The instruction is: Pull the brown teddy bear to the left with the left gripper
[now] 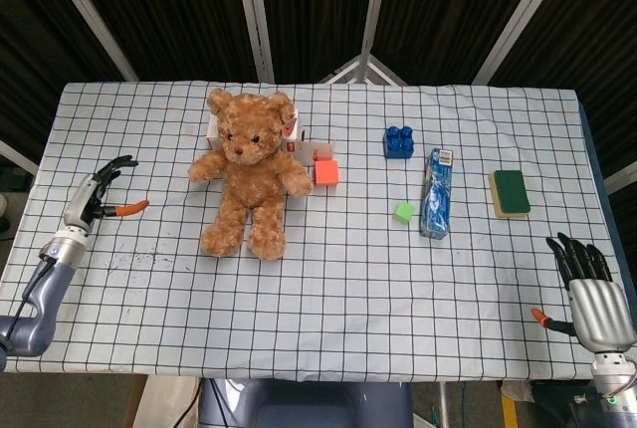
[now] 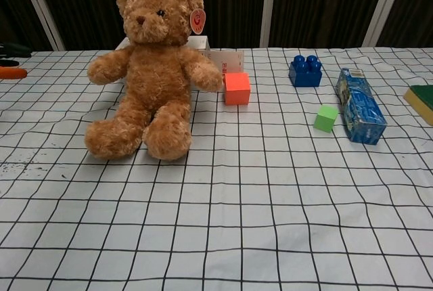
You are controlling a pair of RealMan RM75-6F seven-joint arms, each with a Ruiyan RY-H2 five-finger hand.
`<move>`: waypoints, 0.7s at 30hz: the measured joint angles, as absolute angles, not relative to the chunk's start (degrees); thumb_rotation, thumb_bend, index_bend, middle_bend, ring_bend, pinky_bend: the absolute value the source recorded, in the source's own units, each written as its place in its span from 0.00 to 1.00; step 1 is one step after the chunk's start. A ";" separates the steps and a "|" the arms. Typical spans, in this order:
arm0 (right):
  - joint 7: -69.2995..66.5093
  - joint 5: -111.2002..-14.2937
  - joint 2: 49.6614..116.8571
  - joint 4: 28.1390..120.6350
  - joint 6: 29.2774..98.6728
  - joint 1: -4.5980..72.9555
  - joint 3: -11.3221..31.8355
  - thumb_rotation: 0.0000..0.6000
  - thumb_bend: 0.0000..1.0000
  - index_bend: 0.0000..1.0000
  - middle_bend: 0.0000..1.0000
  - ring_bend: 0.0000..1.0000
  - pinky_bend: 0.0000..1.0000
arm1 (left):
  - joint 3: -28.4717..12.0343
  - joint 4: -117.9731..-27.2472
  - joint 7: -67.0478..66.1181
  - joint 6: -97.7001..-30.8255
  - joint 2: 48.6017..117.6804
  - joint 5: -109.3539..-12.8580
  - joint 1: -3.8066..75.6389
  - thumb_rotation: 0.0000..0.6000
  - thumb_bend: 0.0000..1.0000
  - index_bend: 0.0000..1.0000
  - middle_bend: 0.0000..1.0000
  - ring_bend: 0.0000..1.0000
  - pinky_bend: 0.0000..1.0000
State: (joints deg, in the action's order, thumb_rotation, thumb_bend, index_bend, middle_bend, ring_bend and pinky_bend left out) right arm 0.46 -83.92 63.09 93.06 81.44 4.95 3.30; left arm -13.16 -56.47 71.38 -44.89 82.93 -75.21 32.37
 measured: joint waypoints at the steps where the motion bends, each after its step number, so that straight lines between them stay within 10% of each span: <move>1: 0.48 -83.87 63.07 93.08 81.46 4.93 3.32 1.00 0.11 0.02 0.00 0.00 0.00 | -13.32 -56.16 71.97 -44.32 83.20 -75.05 32.67 1.00 0.20 0.26 0.09 0.00 0.00; 21: -0.31 -82.67 62.29 93.79 80.80 4.79 3.40 1.00 0.11 0.02 0.00 0.00 0.00 | -12.56 -47.36 93.45 -37.20 90.60 -81.30 39.19 1.00 0.20 0.21 0.10 0.00 0.00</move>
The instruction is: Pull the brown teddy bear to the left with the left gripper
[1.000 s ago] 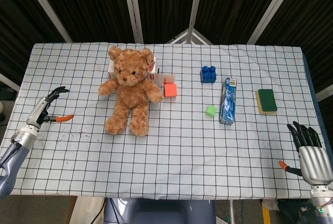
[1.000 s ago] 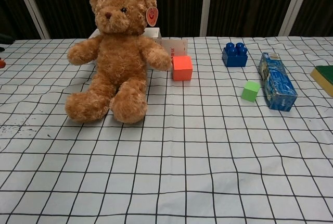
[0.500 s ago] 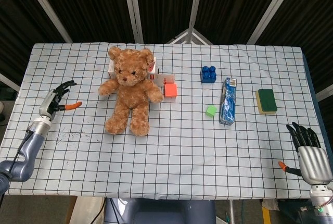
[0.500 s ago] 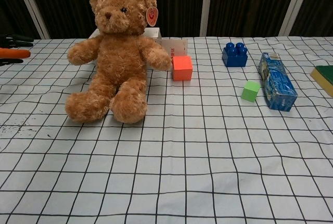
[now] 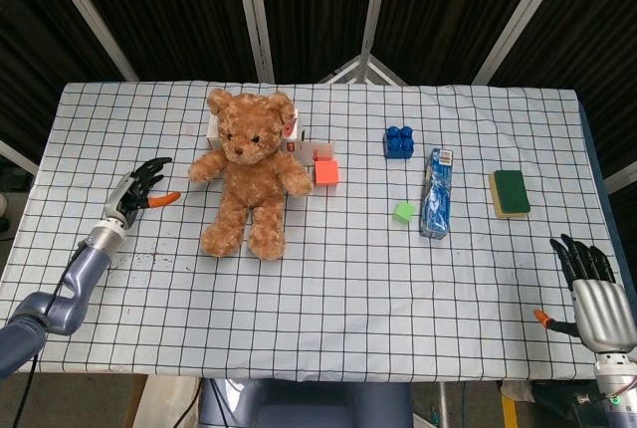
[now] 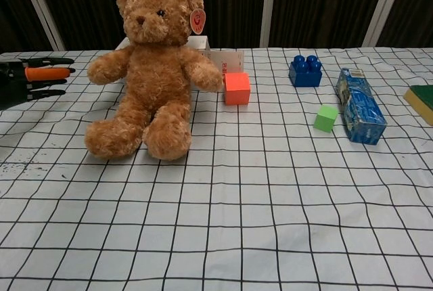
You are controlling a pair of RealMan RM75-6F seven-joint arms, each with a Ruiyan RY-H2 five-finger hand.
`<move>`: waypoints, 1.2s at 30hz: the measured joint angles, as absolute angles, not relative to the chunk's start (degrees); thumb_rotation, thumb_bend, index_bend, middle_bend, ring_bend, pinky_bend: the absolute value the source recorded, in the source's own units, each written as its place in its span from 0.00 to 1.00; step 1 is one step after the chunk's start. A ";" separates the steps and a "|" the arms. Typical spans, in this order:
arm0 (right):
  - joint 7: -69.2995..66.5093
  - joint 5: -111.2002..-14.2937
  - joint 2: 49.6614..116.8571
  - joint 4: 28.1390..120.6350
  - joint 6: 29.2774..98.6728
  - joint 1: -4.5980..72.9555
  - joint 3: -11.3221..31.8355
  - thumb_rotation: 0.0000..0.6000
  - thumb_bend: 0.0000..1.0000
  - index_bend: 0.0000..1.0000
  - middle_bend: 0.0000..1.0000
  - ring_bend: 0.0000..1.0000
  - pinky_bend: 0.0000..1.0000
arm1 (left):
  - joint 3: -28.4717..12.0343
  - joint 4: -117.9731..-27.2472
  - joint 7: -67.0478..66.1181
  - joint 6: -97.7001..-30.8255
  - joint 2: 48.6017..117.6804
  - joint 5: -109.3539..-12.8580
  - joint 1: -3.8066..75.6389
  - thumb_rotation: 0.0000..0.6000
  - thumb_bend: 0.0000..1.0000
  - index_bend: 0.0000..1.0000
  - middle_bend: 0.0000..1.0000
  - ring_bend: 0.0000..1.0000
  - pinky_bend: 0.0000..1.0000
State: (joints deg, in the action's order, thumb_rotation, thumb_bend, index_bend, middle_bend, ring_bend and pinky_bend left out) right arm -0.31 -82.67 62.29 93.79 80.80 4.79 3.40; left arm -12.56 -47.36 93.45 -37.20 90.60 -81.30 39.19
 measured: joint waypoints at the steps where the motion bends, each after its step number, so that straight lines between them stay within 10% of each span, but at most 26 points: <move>1: -0.38 -82.63 62.28 93.76 80.91 4.74 3.43 1.00 0.11 0.02 0.00 0.00 0.00 | -12.51 -47.07 93.81 -37.03 90.94 -81.48 39.63 1.00 0.20 0.21 0.10 0.00 0.00; 36: -3.54 -83.42 61.60 93.45 80.40 4.79 3.04 1.00 0.11 0.02 0.00 0.00 0.00 | -18.41 -42.72 84.66 -37.02 99.44 -72.37 43.39 1.00 0.34 0.32 0.25 0.00 0.00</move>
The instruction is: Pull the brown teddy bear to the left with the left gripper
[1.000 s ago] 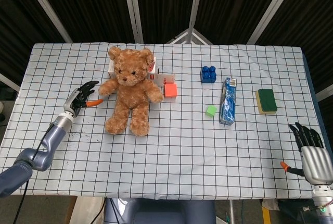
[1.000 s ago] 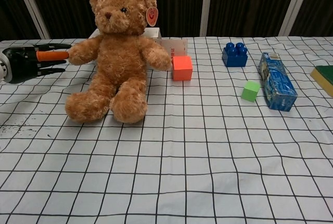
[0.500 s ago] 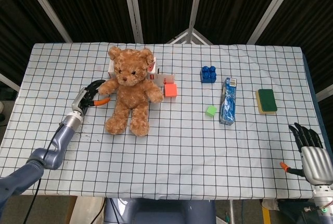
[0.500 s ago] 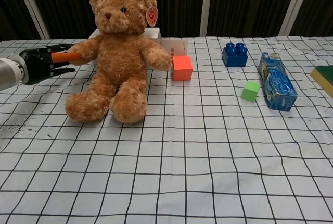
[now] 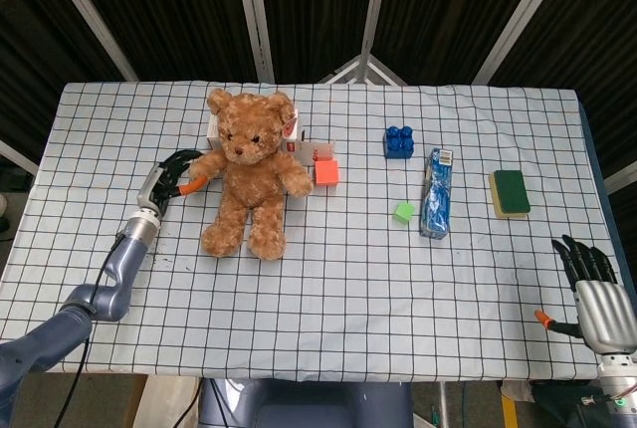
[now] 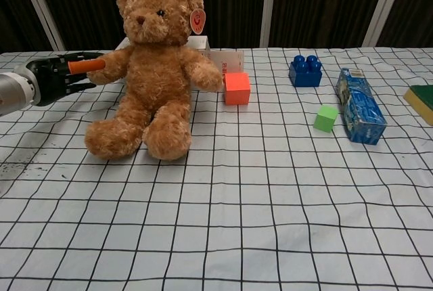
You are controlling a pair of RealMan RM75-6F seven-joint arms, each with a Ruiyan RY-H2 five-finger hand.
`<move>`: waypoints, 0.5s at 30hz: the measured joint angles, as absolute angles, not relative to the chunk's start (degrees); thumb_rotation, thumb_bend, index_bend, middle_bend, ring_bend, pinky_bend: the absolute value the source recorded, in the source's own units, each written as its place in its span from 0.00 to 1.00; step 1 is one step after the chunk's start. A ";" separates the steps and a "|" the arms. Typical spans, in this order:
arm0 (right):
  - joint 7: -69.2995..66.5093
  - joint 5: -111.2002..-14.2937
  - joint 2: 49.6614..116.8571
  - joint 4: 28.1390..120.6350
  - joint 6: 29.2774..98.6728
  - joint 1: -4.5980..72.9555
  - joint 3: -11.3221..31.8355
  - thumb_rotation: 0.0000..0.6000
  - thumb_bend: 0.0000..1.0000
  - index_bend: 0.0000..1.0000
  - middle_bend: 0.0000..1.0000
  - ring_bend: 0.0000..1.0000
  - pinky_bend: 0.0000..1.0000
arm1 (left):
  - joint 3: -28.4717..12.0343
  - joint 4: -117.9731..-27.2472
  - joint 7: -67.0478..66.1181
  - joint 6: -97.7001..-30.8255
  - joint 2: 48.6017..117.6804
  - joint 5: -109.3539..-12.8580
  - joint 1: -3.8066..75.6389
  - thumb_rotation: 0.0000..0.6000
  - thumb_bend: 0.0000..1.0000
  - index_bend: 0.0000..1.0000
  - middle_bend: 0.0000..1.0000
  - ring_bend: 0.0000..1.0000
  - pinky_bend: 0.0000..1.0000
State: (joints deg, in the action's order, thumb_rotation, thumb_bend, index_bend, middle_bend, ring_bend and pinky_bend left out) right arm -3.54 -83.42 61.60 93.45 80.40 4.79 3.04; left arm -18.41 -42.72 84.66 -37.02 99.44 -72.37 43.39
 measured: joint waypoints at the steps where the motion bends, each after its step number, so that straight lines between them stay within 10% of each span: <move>1: -3.59 -83.42 61.59 93.49 80.36 4.79 3.03 1.00 0.11 0.02 0.00 0.00 0.00 | -18.51 -42.71 84.33 -36.90 99.51 -72.17 43.37 1.00 0.34 0.32 0.25 0.00 0.00; 15: -3.89 -83.06 61.44 93.62 79.91 4.87 3.01 1.00 0.11 0.02 0.00 0.00 0.00 | -19.60 -41.95 80.75 -35.24 100.68 -70.56 43.87 1.00 0.45 0.32 0.27 0.00 0.00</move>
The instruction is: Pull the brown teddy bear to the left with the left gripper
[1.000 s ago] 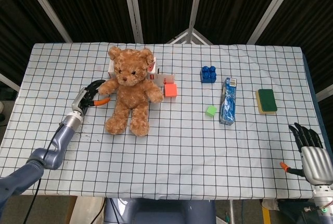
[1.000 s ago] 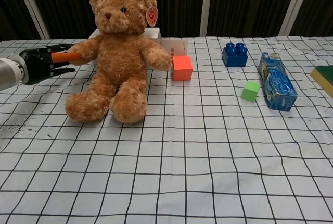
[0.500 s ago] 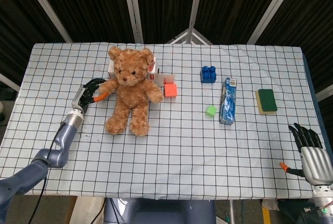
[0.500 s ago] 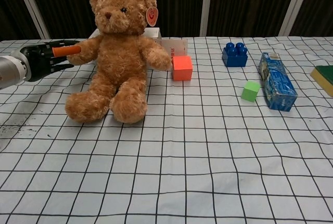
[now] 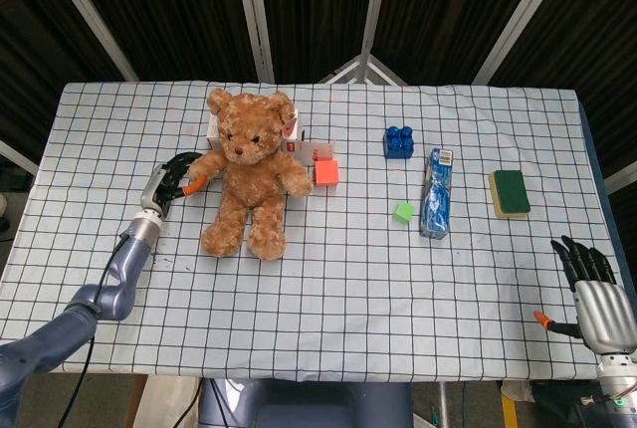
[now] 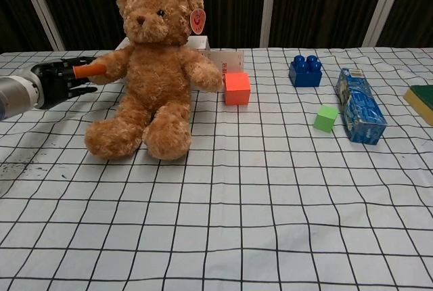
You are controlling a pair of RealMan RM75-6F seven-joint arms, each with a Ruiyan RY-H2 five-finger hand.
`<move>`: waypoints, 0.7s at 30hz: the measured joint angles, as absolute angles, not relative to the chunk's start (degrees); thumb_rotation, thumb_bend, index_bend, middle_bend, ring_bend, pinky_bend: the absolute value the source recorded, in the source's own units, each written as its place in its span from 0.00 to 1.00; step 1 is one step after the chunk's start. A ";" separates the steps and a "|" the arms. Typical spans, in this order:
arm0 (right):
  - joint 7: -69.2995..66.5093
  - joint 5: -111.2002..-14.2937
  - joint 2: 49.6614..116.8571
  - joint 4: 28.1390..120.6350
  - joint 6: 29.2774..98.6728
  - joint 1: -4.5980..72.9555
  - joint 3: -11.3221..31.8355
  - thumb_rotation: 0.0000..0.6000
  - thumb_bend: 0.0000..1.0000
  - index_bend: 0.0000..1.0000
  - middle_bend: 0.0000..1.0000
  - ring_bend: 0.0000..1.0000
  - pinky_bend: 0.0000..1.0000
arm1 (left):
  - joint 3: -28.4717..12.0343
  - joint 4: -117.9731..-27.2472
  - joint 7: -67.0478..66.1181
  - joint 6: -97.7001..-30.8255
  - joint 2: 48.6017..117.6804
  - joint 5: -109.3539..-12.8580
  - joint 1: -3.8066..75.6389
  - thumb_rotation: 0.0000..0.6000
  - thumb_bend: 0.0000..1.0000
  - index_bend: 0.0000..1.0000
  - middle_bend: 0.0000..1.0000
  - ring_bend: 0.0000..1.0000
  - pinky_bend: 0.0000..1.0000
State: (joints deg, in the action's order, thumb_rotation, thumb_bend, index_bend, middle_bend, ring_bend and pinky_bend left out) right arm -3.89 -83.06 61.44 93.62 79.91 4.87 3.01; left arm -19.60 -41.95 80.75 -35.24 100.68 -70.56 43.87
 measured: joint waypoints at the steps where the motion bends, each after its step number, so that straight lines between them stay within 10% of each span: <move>1: -3.96 -83.07 61.41 93.62 79.90 4.86 3.00 1.00 0.11 0.02 0.00 0.00 0.00 | -19.73 -41.82 80.44 -35.14 100.82 -70.38 43.91 1.00 0.47 0.33 0.28 0.00 0.00; 21: -5.13 -83.19 61.10 93.68 79.13 5.10 2.78 1.00 0.11 0.02 0.00 0.00 0.00 | -21.99 -40.74 74.36 -34.42 102.83 -67.96 44.37 1.00 0.55 0.43 0.39 0.00 0.00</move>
State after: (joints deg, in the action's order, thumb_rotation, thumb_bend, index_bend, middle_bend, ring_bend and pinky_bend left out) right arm -5.13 -83.19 61.10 93.68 79.13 5.10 2.78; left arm -21.99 -40.74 74.36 -34.42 102.83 -67.96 44.37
